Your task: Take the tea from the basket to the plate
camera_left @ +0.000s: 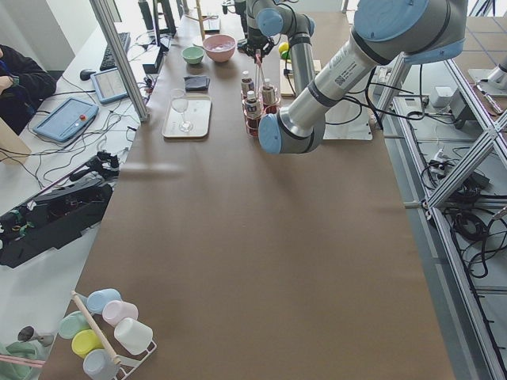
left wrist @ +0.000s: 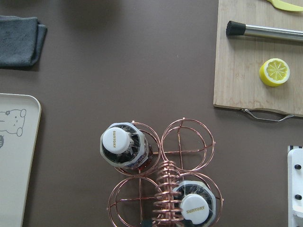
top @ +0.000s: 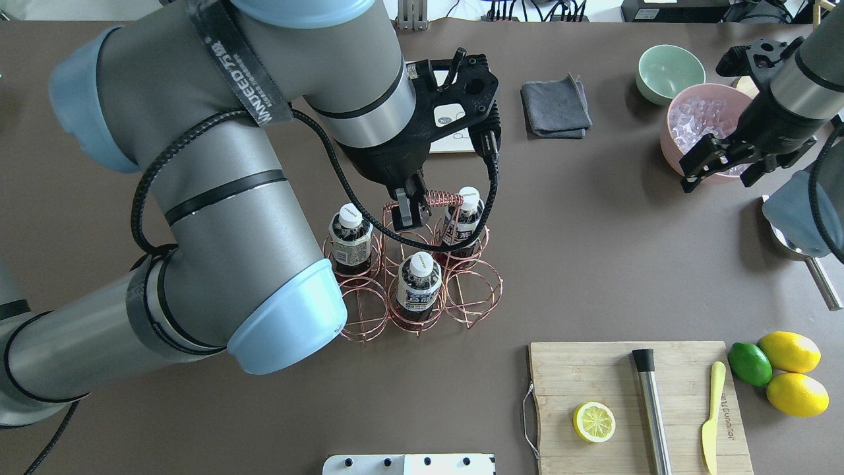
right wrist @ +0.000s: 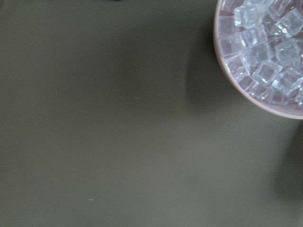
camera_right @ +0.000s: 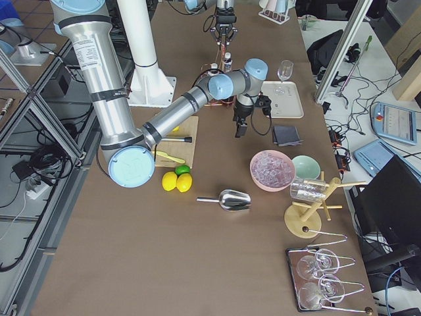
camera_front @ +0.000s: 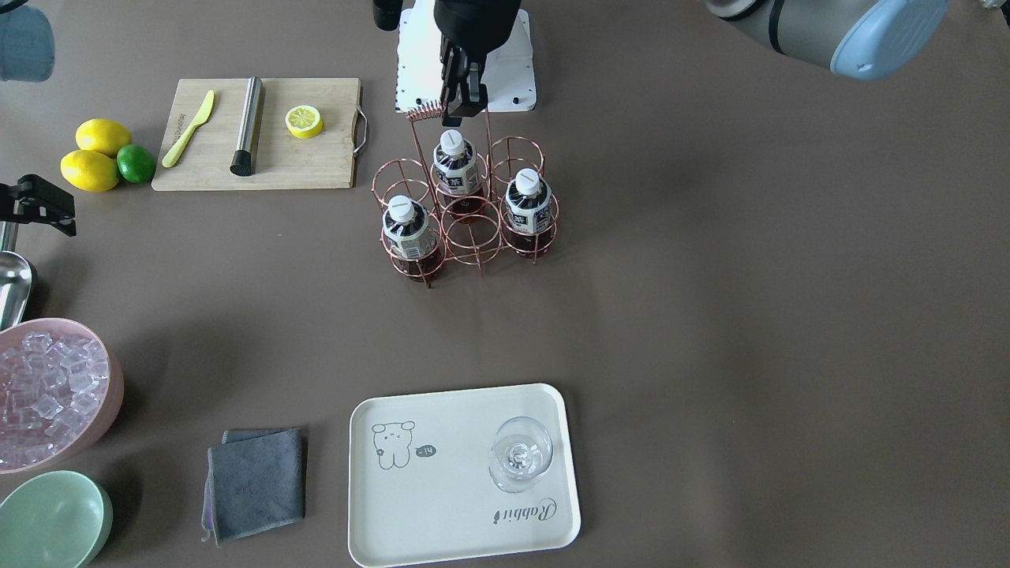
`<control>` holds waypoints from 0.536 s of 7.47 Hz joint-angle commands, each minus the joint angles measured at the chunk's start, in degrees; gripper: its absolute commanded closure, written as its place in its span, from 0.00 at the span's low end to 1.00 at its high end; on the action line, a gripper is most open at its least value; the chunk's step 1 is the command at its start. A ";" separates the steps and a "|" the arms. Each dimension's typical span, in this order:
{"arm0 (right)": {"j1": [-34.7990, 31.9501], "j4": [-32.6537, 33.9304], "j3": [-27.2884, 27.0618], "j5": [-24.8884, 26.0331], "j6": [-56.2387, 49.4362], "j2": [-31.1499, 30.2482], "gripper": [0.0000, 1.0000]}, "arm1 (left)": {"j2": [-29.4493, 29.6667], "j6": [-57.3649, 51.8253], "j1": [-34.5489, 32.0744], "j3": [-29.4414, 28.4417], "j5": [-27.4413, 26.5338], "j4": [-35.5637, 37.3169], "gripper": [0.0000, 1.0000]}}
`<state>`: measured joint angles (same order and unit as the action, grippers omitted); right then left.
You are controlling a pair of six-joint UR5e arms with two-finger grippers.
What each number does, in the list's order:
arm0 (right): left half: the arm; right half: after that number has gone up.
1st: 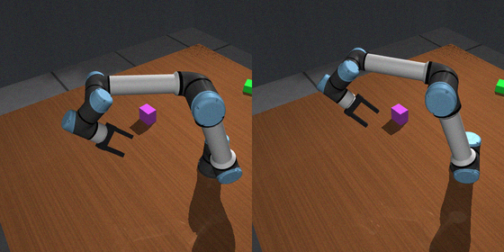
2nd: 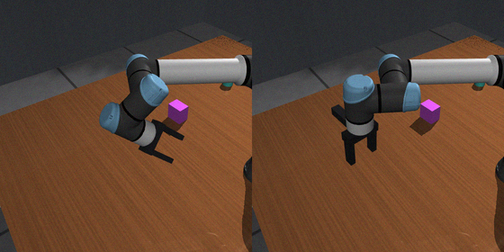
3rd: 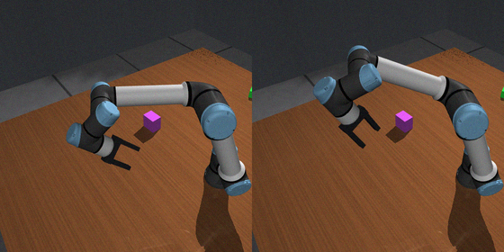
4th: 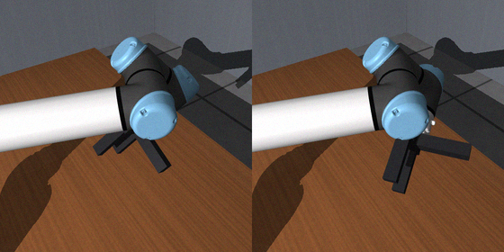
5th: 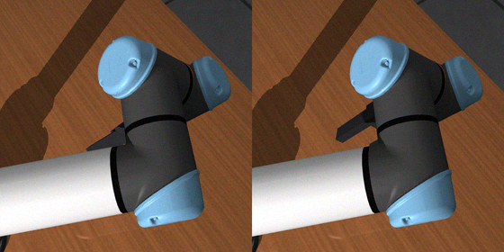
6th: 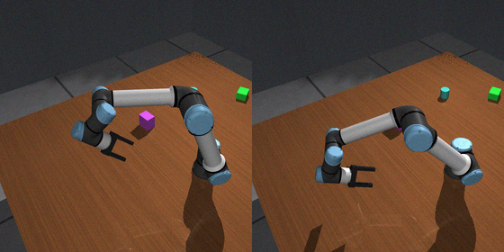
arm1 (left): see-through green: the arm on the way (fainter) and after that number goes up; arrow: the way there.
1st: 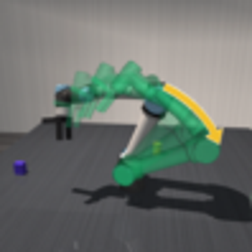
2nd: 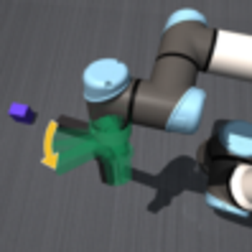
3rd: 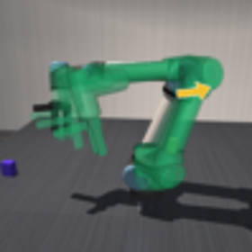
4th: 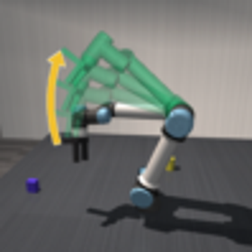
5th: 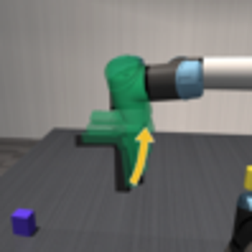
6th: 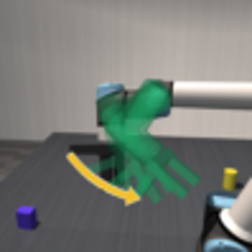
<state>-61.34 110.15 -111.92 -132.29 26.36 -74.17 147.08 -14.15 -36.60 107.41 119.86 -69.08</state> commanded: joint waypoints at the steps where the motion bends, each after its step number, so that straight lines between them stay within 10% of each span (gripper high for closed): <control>1: 7.52 -0.63 2.13 -3.07 21.47 7.88 0.00 | -0.13 0.00 -0.06 0.26 -0.06 0.09 1.00; 4: 12.45 -8.60 10.81 -1.41 43.00 19.21 0.00 | 0.31 0.00 -0.06 0.52 0.02 0.18 1.00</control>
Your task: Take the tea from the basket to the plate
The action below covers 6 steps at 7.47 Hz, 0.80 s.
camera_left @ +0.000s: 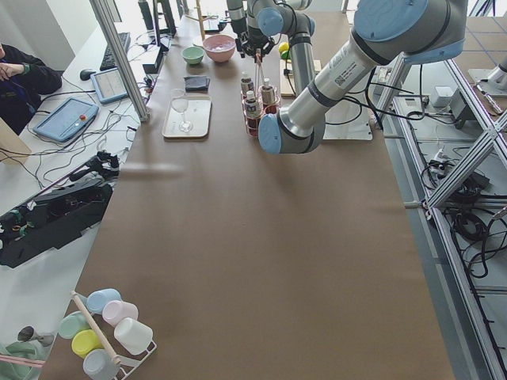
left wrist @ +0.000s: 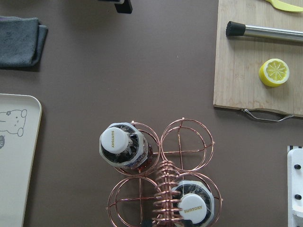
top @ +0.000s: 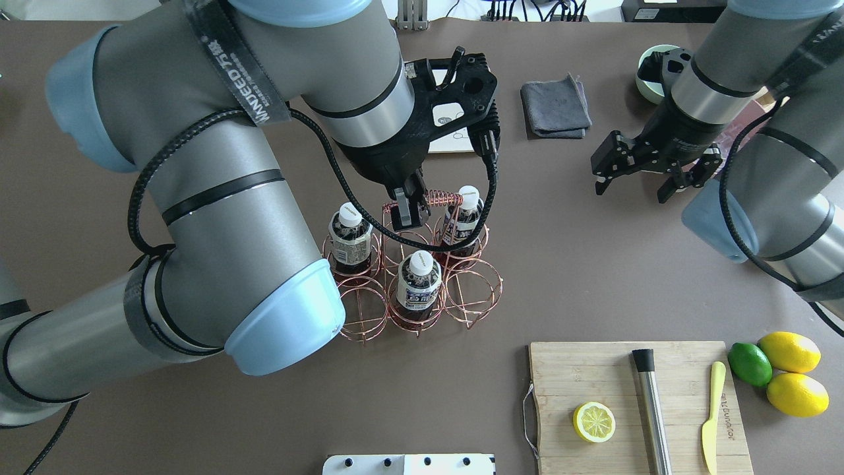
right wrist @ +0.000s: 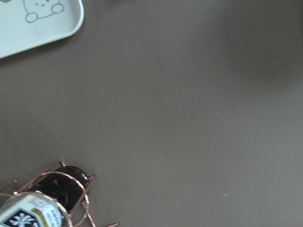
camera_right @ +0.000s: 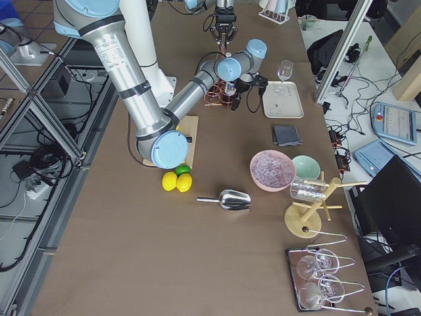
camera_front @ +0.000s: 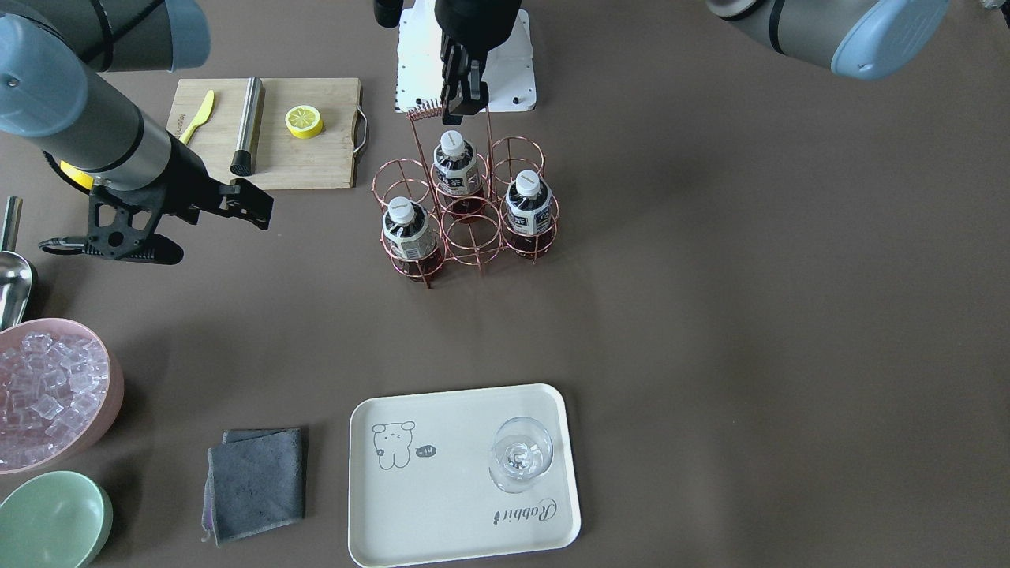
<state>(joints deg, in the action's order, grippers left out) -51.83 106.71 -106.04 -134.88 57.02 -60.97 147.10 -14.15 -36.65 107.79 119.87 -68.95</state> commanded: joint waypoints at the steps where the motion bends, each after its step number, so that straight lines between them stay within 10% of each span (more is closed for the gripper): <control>1: 4.10 -6.76 6.54 2.07 17.64 9.08 0.00 | 0.38 0.00 0.00 0.14 0.02 0.14 1.00; 6: 8.50 -7.13 7.60 1.99 23.58 13.86 0.01 | 0.38 0.00 -0.18 0.58 0.10 0.22 1.00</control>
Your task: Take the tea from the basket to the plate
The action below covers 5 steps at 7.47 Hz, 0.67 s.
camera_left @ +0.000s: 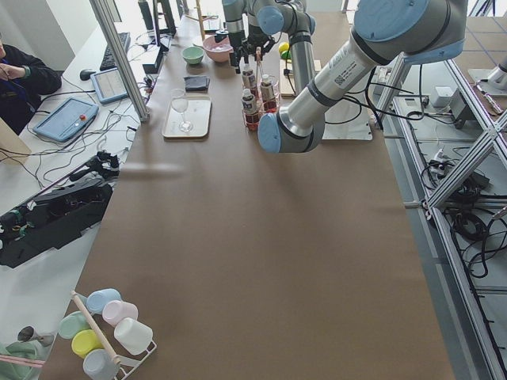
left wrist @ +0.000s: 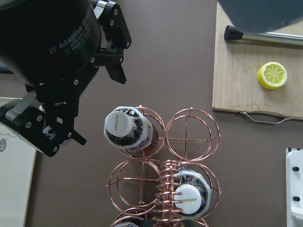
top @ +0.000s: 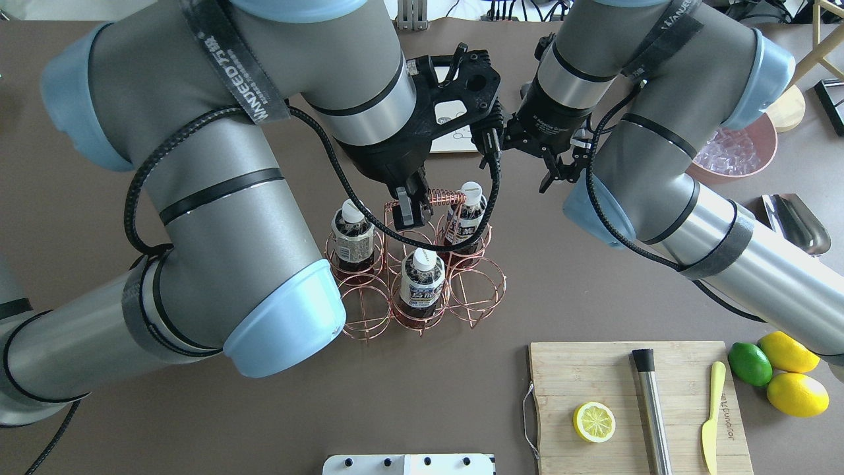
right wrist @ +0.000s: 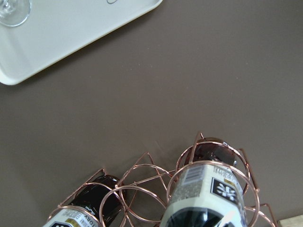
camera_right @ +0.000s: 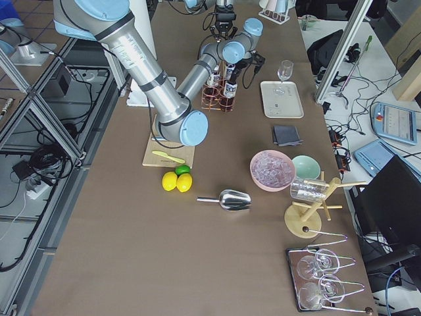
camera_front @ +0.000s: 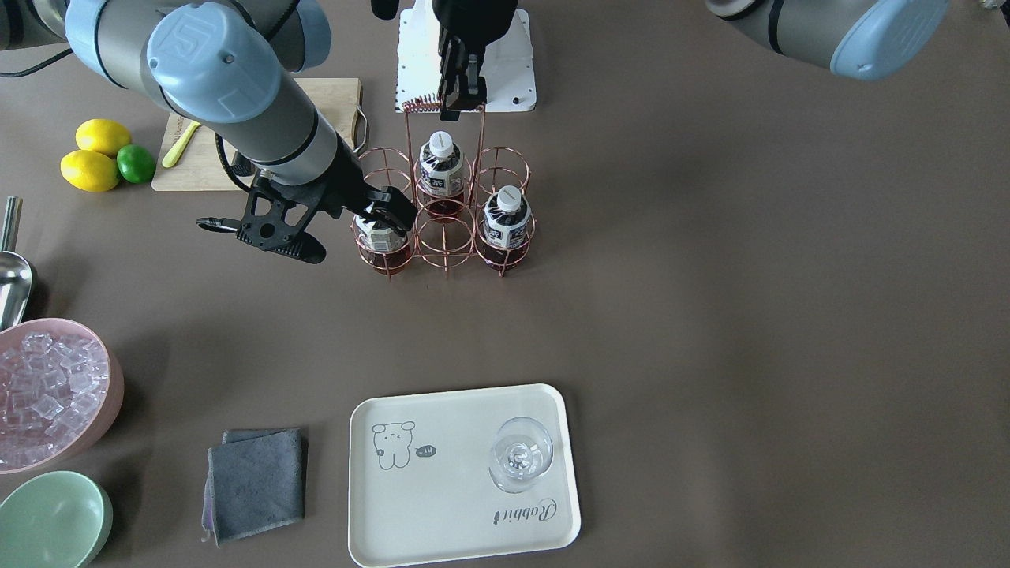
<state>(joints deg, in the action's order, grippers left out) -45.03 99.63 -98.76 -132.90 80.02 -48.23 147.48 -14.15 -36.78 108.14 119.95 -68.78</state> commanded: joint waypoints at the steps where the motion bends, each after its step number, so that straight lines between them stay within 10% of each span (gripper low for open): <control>1: 1.35 0.03 0.24 -0.25 0.14 1.12 0.01 | -0.08 0.00 -0.14 0.23 0.02 0.05 1.00; 5: 1.44 0.04 0.24 -0.26 0.31 1.12 0.20 | -0.61 0.00 -0.14 0.23 0.02 -0.04 1.00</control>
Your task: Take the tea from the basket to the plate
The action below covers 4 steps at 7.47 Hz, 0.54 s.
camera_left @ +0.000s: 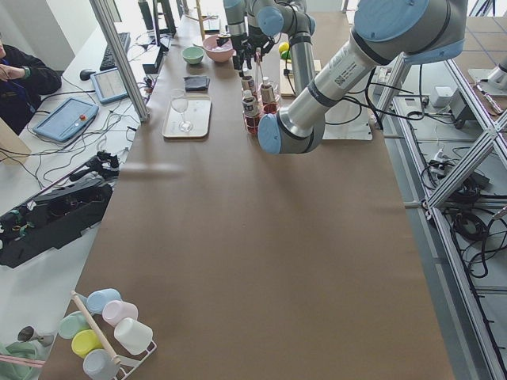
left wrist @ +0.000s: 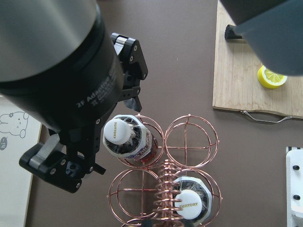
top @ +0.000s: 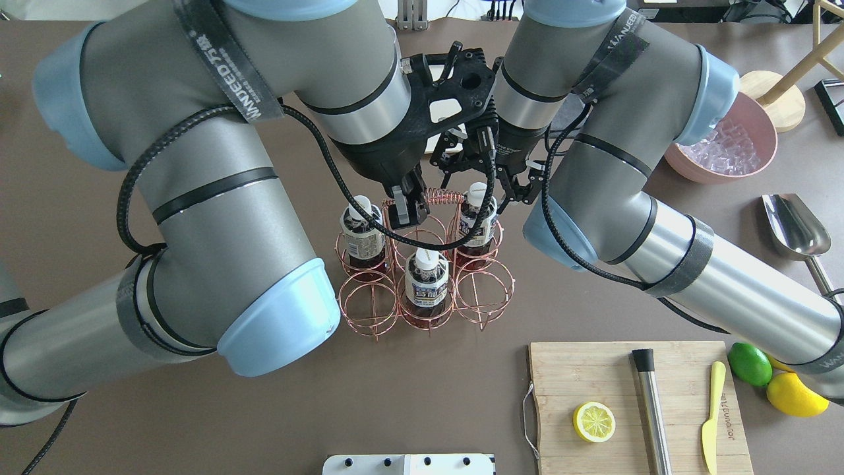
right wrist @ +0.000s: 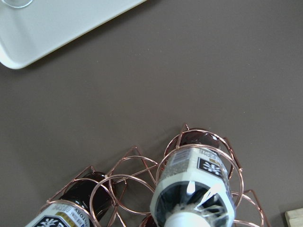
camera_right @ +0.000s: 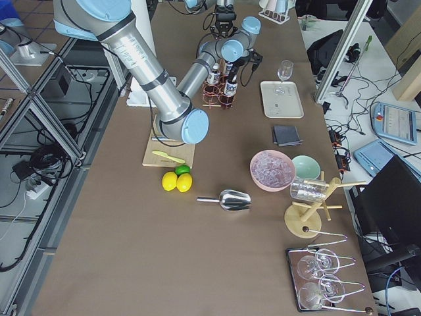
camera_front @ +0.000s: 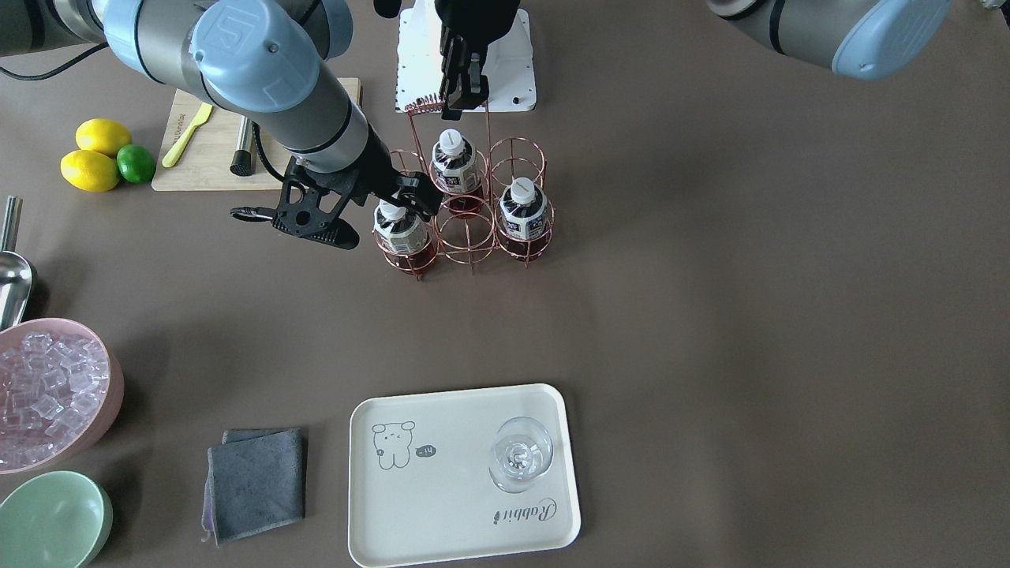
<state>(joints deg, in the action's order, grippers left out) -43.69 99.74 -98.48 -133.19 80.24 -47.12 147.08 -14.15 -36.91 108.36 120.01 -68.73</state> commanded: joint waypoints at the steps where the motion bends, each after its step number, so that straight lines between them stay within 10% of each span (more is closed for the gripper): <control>1: 0.19 0.01 -0.13 -0.05 0.10 0.01 0.34 | -0.21 0.00 0.00 0.01 -0.04 -0.08 1.00; 2: 0.10 0.01 -0.30 -0.14 0.10 0.01 0.58 | -0.21 0.00 0.00 -0.08 -0.04 -0.08 1.00; 4: -0.42 0.10 -0.57 -0.14 0.10 -0.25 0.69 | -0.21 0.00 0.00 -0.26 -0.12 -0.17 1.00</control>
<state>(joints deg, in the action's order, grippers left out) -43.73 99.75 -98.84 -133.34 80.33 -47.19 146.87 -14.15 -36.92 108.25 119.93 -68.82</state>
